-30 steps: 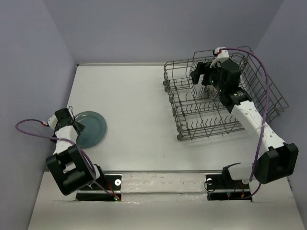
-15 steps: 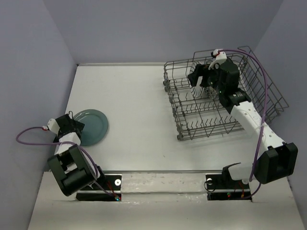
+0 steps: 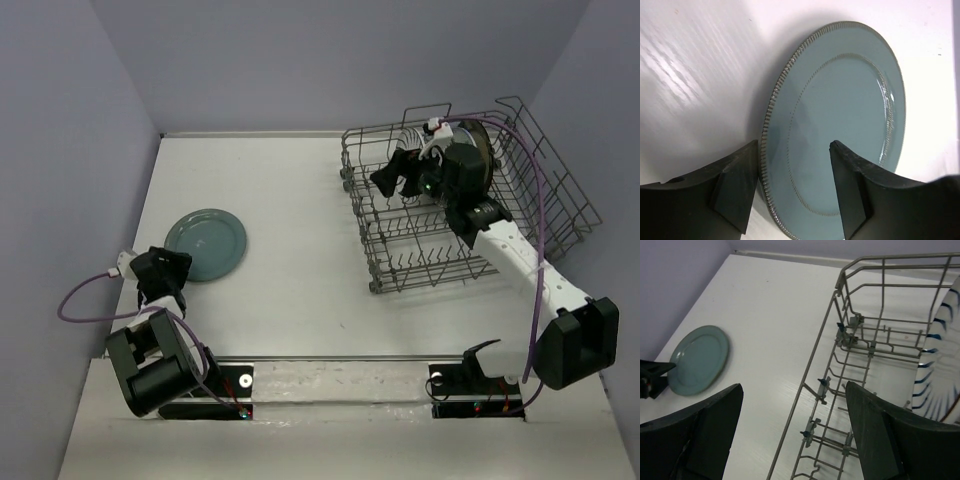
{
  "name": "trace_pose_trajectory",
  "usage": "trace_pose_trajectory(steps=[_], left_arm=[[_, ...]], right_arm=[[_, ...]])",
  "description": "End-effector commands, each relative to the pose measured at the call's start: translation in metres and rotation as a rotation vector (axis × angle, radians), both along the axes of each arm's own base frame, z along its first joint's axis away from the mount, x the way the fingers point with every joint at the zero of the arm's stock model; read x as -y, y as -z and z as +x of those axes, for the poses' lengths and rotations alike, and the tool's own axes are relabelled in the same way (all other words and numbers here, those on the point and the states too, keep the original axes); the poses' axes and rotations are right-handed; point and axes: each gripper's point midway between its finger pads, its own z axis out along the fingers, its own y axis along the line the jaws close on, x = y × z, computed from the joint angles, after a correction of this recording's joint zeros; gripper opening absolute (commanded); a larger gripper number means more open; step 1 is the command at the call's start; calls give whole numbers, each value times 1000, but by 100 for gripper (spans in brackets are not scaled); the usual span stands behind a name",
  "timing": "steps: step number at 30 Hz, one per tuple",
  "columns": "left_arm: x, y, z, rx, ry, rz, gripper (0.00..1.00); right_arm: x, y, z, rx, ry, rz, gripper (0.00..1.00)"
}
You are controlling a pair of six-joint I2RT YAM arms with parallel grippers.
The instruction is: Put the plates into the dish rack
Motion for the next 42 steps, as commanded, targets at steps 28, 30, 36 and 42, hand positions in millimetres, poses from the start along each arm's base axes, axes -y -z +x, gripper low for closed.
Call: trace_pose_trajectory(steps=[28,30,36,42], left_arm=[[41,21,-17,145,15,-173,17],[40,15,-14,170,24,-157,6],[44,-23,-7,304,73,-115,6],[55,-77,1,469,152,-69,6]], right_arm=[[-110,-8,-81,20,-314,167,87],[-112,-6,-86,16,-325,164,87],[-123,-1,-95,1,-365,151,87],[-137,4,-100,-30,-427,159,90]])
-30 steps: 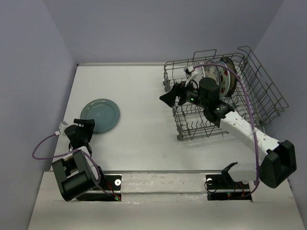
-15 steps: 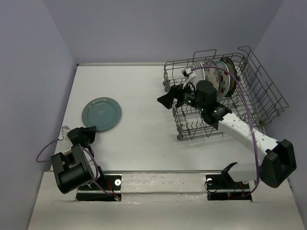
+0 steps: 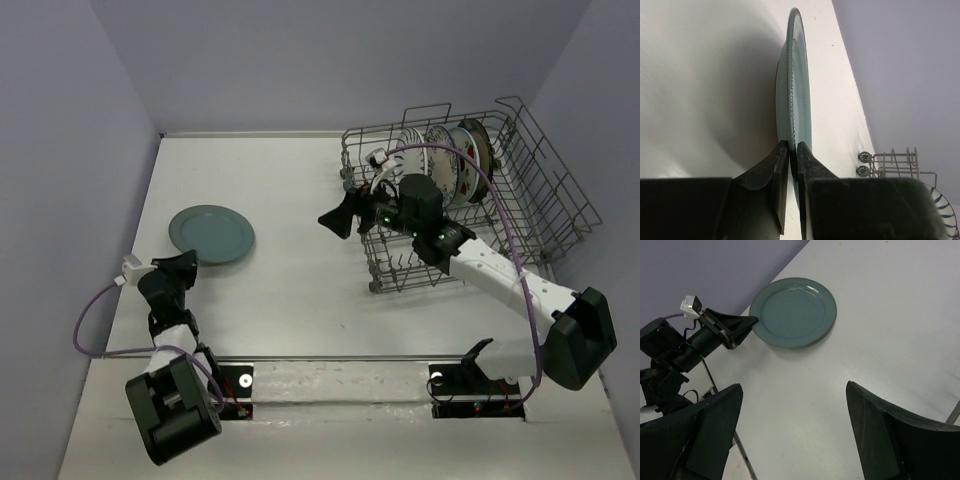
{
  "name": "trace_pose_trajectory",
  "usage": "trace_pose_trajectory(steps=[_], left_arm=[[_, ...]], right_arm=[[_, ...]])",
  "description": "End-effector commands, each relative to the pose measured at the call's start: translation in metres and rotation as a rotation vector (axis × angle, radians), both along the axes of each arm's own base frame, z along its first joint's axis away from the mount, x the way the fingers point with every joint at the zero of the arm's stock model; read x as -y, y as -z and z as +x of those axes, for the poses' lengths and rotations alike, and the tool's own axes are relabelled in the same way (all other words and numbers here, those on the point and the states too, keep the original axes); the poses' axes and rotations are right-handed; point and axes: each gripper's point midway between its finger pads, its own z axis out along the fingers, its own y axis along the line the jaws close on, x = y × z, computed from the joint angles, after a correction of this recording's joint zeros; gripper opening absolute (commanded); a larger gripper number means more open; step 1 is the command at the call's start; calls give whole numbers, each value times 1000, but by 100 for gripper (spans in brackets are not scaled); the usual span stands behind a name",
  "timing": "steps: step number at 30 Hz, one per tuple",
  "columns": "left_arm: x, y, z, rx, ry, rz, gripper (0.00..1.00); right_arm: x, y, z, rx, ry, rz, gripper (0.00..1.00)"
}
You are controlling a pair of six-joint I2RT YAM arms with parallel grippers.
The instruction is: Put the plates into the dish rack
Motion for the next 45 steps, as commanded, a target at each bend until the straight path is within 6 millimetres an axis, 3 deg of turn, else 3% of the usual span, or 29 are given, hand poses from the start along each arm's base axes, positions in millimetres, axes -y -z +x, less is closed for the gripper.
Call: trace_pose_trajectory(steps=[1,8,14,16,17,19,27,34,40,42,43,45], left_arm=[[16,-33,0,124,86,52,6],[34,-86,1,270,177,71,6],[56,-121,1,354,291,32,6],[65,-151,2,415,344,42,6],[68,-152,1,419,358,34,6],[75,-181,1,476,398,40,6],[99,-225,-12,598,513,-11,6],[124,-259,-31,695,637,-58,6],[142,-288,-49,781,737,-101,6],[148,-294,-53,792,768,-101,6],[150,-294,-52,787,780,-105,6],[154,-293,-53,784,796,-106,6]], right_arm=[[-15,-6,-2,7,-58,30,90],[-32,7,2,-51,-113,30,93],[-47,13,17,-73,-128,24,93],[-54,15,24,-79,-131,20,94],[-56,18,27,-86,-131,14,94],[-63,19,34,-88,-142,8,94],[-75,36,61,-100,-103,-47,96],[-58,27,83,-108,-56,-22,100],[-48,36,84,-162,-91,20,100],[-50,24,76,-140,-149,70,97],[-49,24,67,-141,-179,88,91],[-50,-1,50,-89,-276,188,81]])
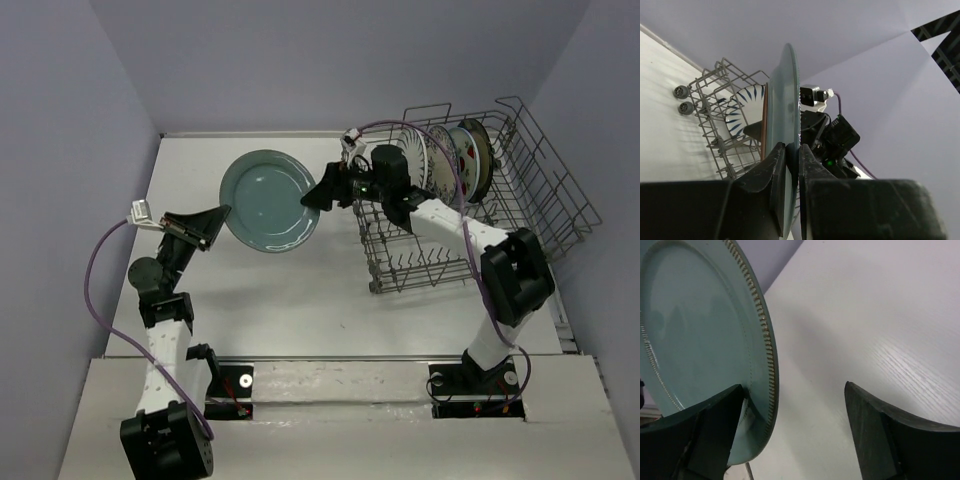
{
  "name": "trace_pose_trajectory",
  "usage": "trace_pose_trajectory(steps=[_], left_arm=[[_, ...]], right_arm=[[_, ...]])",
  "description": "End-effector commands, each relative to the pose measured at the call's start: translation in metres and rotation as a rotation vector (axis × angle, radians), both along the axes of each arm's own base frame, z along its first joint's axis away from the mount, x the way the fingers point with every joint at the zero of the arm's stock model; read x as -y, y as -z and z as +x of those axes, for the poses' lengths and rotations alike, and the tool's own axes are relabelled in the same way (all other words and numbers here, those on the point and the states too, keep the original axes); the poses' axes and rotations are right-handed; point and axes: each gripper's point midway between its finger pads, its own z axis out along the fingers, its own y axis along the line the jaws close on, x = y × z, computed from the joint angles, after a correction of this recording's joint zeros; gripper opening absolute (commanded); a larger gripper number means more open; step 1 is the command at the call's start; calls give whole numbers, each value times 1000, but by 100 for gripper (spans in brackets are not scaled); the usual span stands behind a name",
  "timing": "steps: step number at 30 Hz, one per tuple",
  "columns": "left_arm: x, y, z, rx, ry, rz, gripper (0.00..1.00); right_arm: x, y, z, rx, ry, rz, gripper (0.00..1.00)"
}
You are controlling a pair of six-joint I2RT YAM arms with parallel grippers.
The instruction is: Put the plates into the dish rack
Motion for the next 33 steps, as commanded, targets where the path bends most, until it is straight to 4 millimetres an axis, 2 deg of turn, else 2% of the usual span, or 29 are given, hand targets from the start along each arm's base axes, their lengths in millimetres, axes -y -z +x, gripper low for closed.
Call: trace_pose_trajectory(steps=[1,3,4,5,6,8,9,10,11,12,13,14,16,17,18,19,20,21,22,23,24,25,26,27,28,29,31,32,33], left_arm=[[21,-73,-33,247,106,8,6],[24,-64,-30,227,113,27,6],[25,-61,-29,218,115,31,6],[26,-55,-24,197,114,32,6],[31,-51,-23,196,129,48,6],[38,-43,-18,172,152,55,6],[40,-39,-15,160,159,62,6],[46,-36,-12,160,175,91,6],[49,-31,-8,132,181,107,7],[51,-27,-5,121,184,129,11],[52,-24,-2,115,184,152,21],[53,-21,2,103,181,170,28],[57,-22,7,115,179,220,47],[62,-26,9,135,190,249,68],[64,-24,12,121,200,264,95],[66,-23,14,119,207,285,99],[69,-20,17,110,215,336,99],[69,-17,20,106,211,365,99],[67,-21,22,114,197,392,99],[66,-13,23,95,192,417,99],[64,-8,24,57,184,443,99],[67,-7,25,88,159,516,99],[65,-14,27,96,126,558,99],[64,-2,28,42,113,603,99],[71,-1,26,82,111,686,99],[65,0,32,66,49,730,99],[67,4,30,54,36,801,99],[66,6,32,61,9,853,99],[66,12,31,47,5,877,99]], right_arm=[[-2,-56,-33,103,-166,220,66],[3,-76,-51,122,-242,309,45],[9,-80,-51,122,-248,329,35],[13,-89,-58,118,-273,367,17],[17,-92,-58,117,-274,379,8],[30,-99,-52,115,-251,393,7],[37,-106,-54,118,-236,404,7],[48,-112,-45,129,-189,411,7],[57,-124,-48,157,-168,418,7],[63,-121,-40,148,-136,411,7],[73,-136,-41,181,-111,413,7],[81,-136,-36,157,-75,395,7],[102,-145,-22,215,21,355,7],[114,-154,-14,245,101,308,7],[126,-160,-7,265,162,284,7],[135,-165,-3,287,204,263,7],[154,-174,7,314,297,220,7],[159,-177,9,317,328,201,7],[172,-184,14,335,378,161,7],[177,-188,17,325,417,153,7],[194,-191,27,364,507,107,7],[203,-185,30,346,555,55,7],[220,-194,38,385,649,8,7],[227,-196,40,393,689,-15,7],[234,-196,42,400,722,-42,7],[240,-193,43,390,752,-70,7],[259,-191,51,401,848,-131,7],[272,-185,54,393,912,-176,7],[277,-176,56,376,936,-198,7]])
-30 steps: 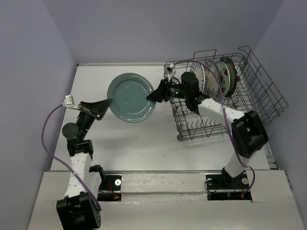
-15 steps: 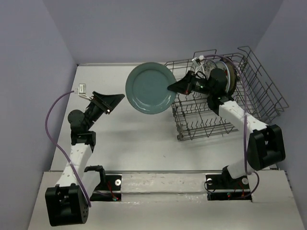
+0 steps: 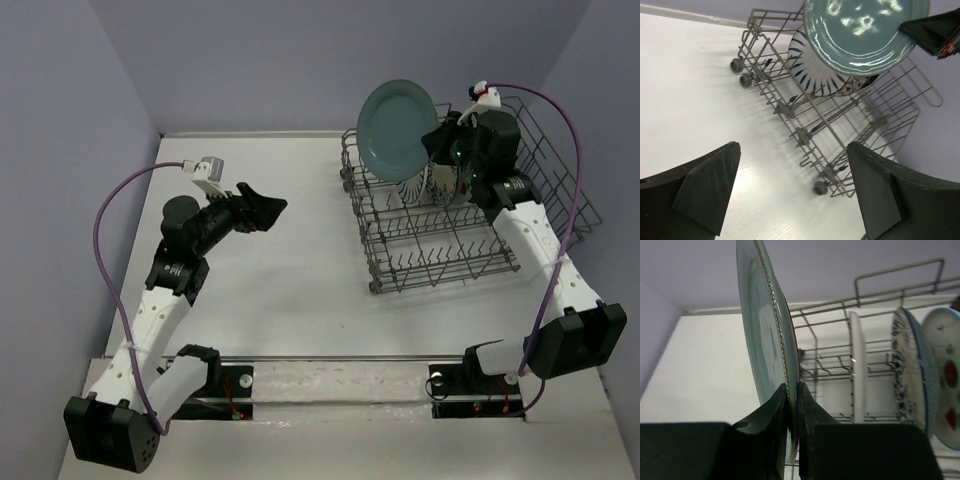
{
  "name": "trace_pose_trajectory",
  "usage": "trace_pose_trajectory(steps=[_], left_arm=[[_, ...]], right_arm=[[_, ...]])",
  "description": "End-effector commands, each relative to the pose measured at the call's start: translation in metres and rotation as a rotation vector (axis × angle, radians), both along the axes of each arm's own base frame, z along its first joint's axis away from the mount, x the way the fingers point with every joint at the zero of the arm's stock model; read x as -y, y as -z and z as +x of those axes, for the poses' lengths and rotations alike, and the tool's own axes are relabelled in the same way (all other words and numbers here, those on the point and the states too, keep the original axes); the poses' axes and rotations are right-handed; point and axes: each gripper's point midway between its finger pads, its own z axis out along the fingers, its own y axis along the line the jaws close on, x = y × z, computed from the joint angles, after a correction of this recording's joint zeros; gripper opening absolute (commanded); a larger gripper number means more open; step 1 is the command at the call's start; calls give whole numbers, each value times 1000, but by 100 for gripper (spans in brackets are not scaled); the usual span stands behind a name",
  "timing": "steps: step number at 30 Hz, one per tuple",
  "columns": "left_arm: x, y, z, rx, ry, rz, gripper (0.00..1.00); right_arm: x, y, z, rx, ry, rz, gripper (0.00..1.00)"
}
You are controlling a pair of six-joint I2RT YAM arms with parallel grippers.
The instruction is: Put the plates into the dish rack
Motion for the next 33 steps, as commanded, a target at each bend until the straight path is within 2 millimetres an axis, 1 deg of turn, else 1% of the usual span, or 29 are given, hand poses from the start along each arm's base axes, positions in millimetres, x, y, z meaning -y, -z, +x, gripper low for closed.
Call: trace_pose_trajectory(steps=[1,2,3,4,5,7,8,9,11,13,15,16,18,19,20,21,23,24,26,27,28,29,31,33], left_arm=[[-19,8,4,73,-128,254,99],[-22,12,3,69,-155,283,99],[-26,9,3,75,-182,291,99],[-24,9,2,78,-174,297,99],[-24,9,1,81,-177,300,99],[-25,8,0,86,-183,301,99],[-25,9,0,85,-183,303,99],[-25,9,-1,87,-183,304,99],[-26,9,-1,88,-188,304,99],[-27,9,-1,89,-191,306,99],[-28,9,-1,88,-197,305,99],[-28,9,-1,91,-199,306,99],[-31,9,-1,90,-211,309,99],[-31,9,-1,92,-214,309,99],[-32,9,-1,90,-218,312,99],[-33,9,0,90,-223,312,99],[-33,9,0,89,-224,311,99],[-33,10,1,88,-227,314,99],[-34,12,2,80,-234,320,99],[-35,12,3,78,-238,323,99],[-36,13,3,78,-244,324,99],[-36,13,4,76,-247,325,99],[-40,14,5,73,-269,331,99],[-41,15,6,75,-273,336,99]], right_arm=[[48,-36,5,103,246,-89,7],[56,-28,8,86,296,-104,7],[59,-24,10,79,310,-113,7],[62,-24,10,80,326,-121,7],[59,-22,11,76,324,-133,7],[60,-15,18,61,348,-171,7],[57,-13,20,56,345,-184,7],[58,-7,24,45,350,-205,7],[50,0,27,31,341,-232,7],[48,11,35,14,356,-282,7],[40,25,41,-9,349,-329,7],[40,30,44,-17,350,-338,7],[32,38,46,-25,328,-372,7],[33,43,48,-34,335,-390,7],[29,52,51,-47,328,-416,7],[31,56,53,-52,339,-435,7],[22,62,54,-49,319,-481,7],[23,66,55,-47,313,-509,7],[10,73,54,-40,279,-543,7],[10,75,54,-39,271,-560,7],[4,79,53,-39,252,-568,7],[5,82,53,-43,255,-578,7],[-3,91,51,-55,241,-599,7],[-3,101,50,-72,239,-599,10]])
